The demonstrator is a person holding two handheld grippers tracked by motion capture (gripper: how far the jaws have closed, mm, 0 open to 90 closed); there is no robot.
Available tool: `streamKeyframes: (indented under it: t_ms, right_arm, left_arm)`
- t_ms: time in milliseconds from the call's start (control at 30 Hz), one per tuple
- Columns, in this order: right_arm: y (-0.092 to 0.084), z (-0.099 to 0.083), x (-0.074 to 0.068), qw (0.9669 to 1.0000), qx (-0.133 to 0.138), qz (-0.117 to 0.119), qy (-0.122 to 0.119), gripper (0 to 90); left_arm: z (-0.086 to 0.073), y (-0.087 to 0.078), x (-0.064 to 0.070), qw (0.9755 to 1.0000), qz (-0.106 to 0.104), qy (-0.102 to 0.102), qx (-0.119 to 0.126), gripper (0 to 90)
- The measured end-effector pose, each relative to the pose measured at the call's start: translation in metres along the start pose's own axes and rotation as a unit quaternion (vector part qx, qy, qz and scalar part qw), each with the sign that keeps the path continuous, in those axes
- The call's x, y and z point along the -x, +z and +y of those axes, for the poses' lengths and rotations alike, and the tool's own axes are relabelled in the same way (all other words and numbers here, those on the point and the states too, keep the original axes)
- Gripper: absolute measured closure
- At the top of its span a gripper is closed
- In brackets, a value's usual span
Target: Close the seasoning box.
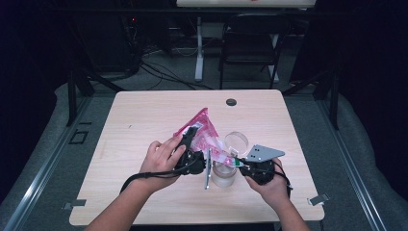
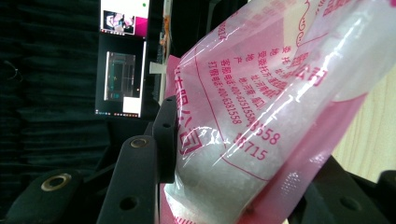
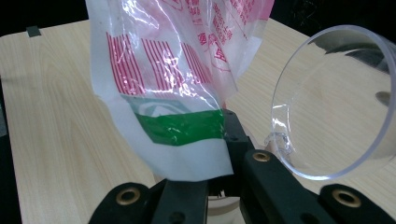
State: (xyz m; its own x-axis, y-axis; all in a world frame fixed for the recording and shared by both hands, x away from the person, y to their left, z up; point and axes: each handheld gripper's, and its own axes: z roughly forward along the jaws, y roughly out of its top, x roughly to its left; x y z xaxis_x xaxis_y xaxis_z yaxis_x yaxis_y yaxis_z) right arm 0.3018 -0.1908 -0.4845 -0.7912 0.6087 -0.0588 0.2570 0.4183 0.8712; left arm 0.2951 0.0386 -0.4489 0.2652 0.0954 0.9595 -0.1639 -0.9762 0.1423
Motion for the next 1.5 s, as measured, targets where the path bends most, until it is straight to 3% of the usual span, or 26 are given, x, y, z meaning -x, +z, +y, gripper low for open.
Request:
streamKeyframes:
  t_ms: [1500]
  right_arm:
    - [0.0002, -0.0001, -0.0005, 1.0, -0.004, -0.004, -0.005, 90.0]
  left_arm:
    - [-0.0016, 0.0012, 0.0022, 0.9999, -0.009, -0.009, -0.003, 61.7]
